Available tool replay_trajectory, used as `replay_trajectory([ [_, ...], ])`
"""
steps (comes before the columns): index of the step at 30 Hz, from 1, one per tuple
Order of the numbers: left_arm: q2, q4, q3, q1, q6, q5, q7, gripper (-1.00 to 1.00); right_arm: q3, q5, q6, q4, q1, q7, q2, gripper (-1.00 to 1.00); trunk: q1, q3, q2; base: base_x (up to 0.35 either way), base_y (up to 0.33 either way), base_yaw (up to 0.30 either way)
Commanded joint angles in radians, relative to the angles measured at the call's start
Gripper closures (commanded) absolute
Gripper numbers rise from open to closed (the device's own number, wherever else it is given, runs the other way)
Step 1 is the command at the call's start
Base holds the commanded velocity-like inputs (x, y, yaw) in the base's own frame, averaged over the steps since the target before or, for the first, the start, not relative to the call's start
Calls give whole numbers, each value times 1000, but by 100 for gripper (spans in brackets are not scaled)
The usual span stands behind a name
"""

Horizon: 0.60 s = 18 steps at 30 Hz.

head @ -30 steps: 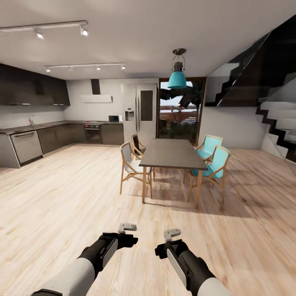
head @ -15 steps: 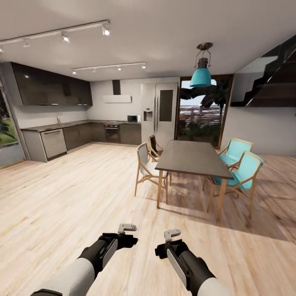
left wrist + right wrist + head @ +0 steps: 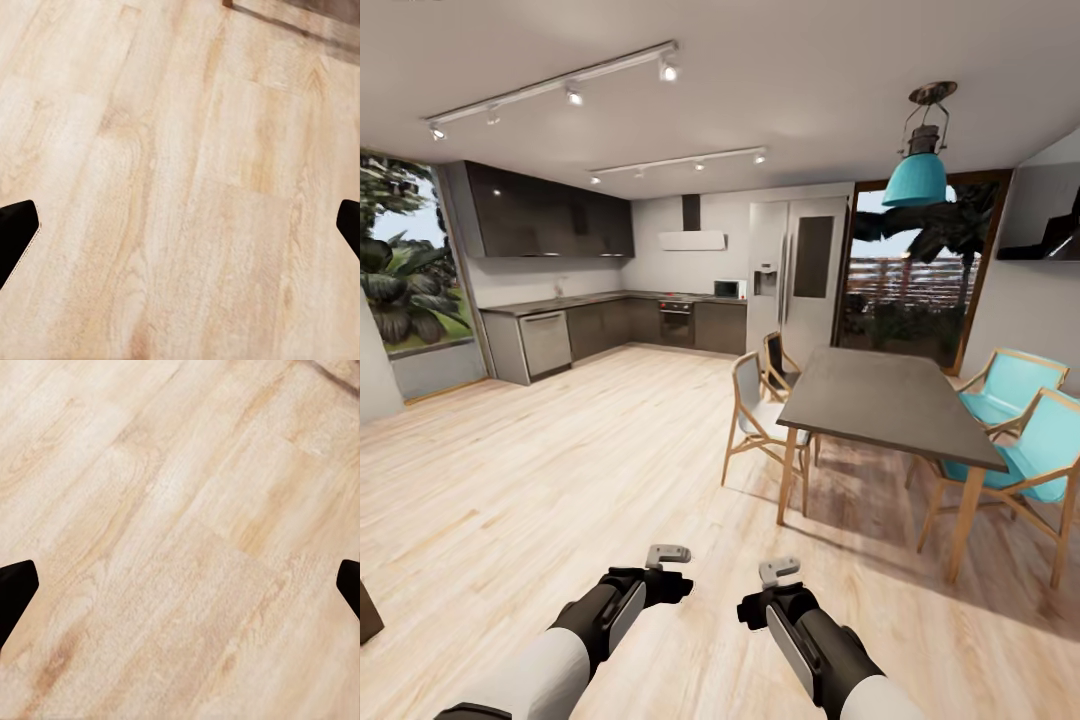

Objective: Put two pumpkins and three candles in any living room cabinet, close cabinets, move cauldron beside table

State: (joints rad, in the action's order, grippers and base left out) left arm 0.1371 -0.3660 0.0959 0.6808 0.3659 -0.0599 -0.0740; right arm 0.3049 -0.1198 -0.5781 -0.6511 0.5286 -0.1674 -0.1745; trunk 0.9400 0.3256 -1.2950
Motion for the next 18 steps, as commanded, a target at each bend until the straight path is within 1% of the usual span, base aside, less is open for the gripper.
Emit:
replay_trajectory([
  [1, -1, -1, 5, 0, 5, -6, 1, -100, 2, -11, -3, -1, 1, -9, 0, -100, 1, 1, -1, 271, -122, 291],
  [4, -1, -1, 5, 0, 5, -6, 2, -100, 2, -11, -3, -2, 1, -9, 0, -100, 1, 1, -1, 272, -123, 201],
  [7, -1, -1, 5, 0, 5, -6, 2, -100, 2, -11, -3, -2, 1, -9, 0, -100, 1, 1, -1, 273, -124, 85],
  [16, -1, -1, 6, 1, 5, -6, 2, -100, 4, -11, -3, -2, 1, -9, 0, -100, 1, 1, -1, 273, -124, 16],
  [18, -1, -1, 7, 0, 5, -6, 2, -100, 10, -11, -3, -2, 1, -9, 0, -100, 1, 1, -1, 273, -124, 2],
])
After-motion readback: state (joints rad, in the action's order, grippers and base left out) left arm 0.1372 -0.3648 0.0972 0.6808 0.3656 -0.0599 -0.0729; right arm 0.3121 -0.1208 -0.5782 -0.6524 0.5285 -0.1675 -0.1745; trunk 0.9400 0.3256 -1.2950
